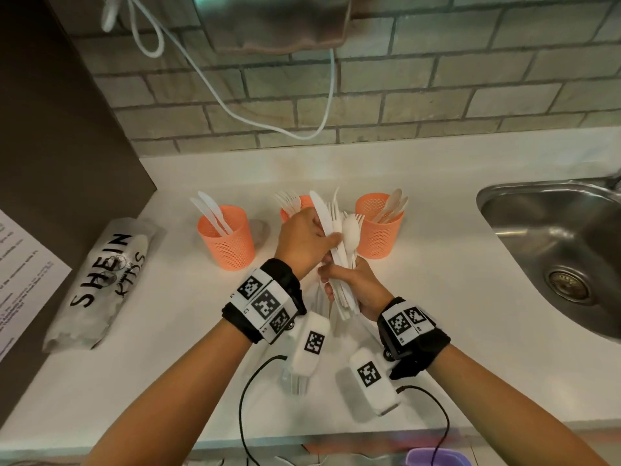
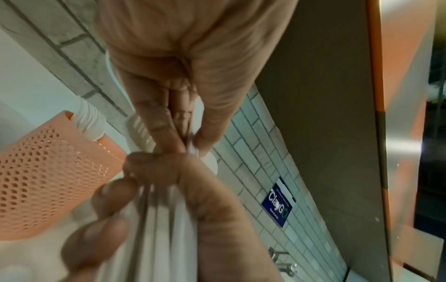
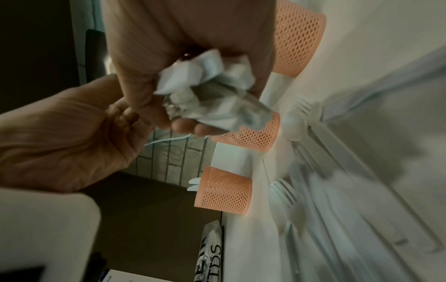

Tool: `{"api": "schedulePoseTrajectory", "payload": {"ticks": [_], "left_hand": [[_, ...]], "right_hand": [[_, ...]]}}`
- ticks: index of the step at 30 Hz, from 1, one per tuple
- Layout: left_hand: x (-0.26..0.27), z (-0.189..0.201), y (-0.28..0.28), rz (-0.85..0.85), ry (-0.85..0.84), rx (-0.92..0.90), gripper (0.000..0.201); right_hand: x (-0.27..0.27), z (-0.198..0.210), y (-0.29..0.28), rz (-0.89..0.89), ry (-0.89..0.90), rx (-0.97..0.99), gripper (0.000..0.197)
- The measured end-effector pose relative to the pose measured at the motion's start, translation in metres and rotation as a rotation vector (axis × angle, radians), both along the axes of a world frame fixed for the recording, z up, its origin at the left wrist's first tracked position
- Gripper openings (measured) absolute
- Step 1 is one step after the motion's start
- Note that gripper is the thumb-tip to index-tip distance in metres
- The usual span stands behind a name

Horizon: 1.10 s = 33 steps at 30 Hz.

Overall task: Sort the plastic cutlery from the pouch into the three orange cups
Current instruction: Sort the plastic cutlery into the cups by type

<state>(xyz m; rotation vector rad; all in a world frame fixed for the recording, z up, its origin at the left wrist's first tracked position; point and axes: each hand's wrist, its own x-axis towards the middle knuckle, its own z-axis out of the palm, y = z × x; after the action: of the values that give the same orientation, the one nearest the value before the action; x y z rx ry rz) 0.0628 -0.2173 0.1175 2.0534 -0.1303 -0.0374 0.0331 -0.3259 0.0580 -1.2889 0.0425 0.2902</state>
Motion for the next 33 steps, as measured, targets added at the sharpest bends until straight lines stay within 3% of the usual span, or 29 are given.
{"api": "schedulePoseTrajectory", "payload": {"ticks": [5,8,12,14,18,23,25,30,33], "left_hand": [[0.000,-0.007,-0.002,0.037,0.009,-0.007,0.027],[0.006,-0.005,0.002,0.068,0.026,-0.061,0.026],[0.011,0.001,0.010,0.114,0.015,-0.182,0.021],[0.014,0.008,0.016,0.196,-0.047,-0.291,0.013],[0.025,0.014,0.034,0.328,-0.115,-0.376,0.027],[0.018,0.003,0.026,0.167,-0.016,-0.252,0.003],[0.016,-0.003,0.021,0.134,-0.003,-0.233,0.005],[0.013,-0.006,0.018,0.078,0.033,-0.227,0.027],[0.019,0.002,0.021,0.136,-0.012,-0.215,0.010]], "right_hand": [[0.004,-0.003,0.002,-0.048,-0.005,0.002,0.024],[0.006,-0.005,0.000,-0.001,0.014,0.009,0.008],[0.009,-0.007,-0.003,0.055,0.058,0.048,0.040],[0.009,-0.007,-0.005,0.055,0.082,0.089,0.033],[0.010,-0.009,-0.013,0.063,0.117,0.121,0.016],[0.010,-0.009,-0.016,0.143,0.108,0.118,0.007],[0.008,-0.009,-0.015,0.182,0.115,0.092,0.002],[0.005,-0.013,-0.017,0.293,0.175,0.158,0.012],[0.004,-0.016,-0.019,0.316,0.189,0.188,0.023]]}}
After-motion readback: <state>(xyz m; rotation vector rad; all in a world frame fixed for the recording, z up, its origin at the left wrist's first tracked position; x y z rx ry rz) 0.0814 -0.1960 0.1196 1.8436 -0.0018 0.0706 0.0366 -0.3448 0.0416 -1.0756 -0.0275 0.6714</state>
